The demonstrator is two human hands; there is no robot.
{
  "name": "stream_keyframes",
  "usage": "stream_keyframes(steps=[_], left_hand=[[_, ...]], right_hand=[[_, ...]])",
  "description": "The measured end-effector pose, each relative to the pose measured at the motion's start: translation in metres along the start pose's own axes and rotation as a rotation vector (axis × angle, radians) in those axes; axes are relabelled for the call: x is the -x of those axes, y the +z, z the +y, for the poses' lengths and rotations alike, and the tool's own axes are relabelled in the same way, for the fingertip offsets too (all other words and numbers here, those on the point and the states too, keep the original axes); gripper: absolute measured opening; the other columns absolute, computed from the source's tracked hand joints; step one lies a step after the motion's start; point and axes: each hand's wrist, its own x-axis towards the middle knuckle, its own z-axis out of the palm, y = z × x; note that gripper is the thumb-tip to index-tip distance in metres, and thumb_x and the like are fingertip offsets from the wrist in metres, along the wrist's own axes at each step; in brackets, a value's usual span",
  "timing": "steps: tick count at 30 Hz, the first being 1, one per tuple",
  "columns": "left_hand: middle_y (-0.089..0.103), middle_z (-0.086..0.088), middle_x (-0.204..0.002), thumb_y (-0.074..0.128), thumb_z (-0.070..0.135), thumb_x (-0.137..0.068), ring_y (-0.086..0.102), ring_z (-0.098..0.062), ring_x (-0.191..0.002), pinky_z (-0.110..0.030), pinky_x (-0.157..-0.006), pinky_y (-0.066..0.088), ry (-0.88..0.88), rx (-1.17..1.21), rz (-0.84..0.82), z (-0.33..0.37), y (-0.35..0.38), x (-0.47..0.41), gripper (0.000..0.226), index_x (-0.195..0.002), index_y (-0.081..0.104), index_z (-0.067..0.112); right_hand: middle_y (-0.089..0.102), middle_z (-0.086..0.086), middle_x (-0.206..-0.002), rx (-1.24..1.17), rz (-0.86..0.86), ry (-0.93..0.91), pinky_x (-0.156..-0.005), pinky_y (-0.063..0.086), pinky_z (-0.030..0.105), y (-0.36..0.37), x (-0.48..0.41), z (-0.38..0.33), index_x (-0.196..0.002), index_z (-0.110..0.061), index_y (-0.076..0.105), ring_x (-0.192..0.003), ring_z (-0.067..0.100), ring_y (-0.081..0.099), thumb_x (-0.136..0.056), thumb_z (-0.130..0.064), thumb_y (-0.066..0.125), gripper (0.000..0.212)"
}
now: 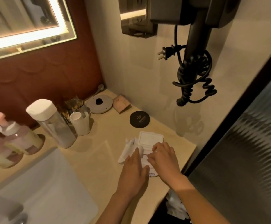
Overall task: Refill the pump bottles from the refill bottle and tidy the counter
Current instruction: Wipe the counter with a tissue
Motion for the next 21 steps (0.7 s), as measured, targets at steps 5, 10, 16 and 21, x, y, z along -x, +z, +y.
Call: stream_keyframes(steps=[5, 10, 16, 21], left_hand=[[0.037, -0.005, -0.146, 0.051, 0.022, -0.093, 0.035, -0.020, -0.130, -0.027, -0.104, 0.030, -0.008, 0.035, -0.030, -0.003, 0.001, 0.004, 0.069, -0.148, 0.011, 0.014], [0.023, -0.003, -0.153, 0.050, 0.021, -0.094, 0.019, -0.023, -0.140, -0.023, -0.107, 0.020, -0.027, 0.063, -0.062, -0.008, 0.002, 0.009, 0.073, -0.149, 0.002, 0.016], [0.028, -0.002, -0.152, 0.054, 0.012, -0.089, 0.022, -0.021, -0.140, -0.010, -0.097, 0.015, -0.054, 0.131, 0.008, -0.018, -0.001, 0.005, 0.076, -0.149, 0.007, 0.016], [0.031, 0.001, -0.150, 0.056, 0.014, -0.089, 0.028, -0.018, -0.138, -0.034, -0.115, 0.019, -0.072, 0.214, 0.042, -0.019, -0.003, 0.002, 0.070, -0.148, 0.017, 0.021]], right_hand=[[0.050, -0.007, -0.120, 0.062, -0.032, 0.038, -0.093, 0.027, 0.032, 0.002, -0.006, -0.008, -0.100, -0.029, 0.072, -0.114, 0.019, 0.037, -0.092, -0.035, 0.051, 0.024], [0.051, -0.006, -0.121, -0.009, -0.039, 0.038, -0.095, 0.025, 0.029, 0.004, -0.012, -0.016, -0.104, -0.025, 0.072, -0.119, 0.018, 0.035, -0.090, -0.031, 0.058, 0.020], [0.034, -0.006, -0.142, -0.187, -0.154, -0.020, -0.111, 0.011, 0.029, 0.013, -0.014, -0.025, -0.107, -0.027, 0.071, -0.139, 0.019, 0.009, -0.093, -0.013, 0.050, 0.029], [0.033, -0.007, -0.141, -0.194, -0.177, -0.031, -0.112, 0.009, 0.028, 0.007, -0.017, -0.023, -0.099, -0.028, 0.073, -0.139, 0.019, 0.008, -0.096, -0.027, 0.050, 0.023]])
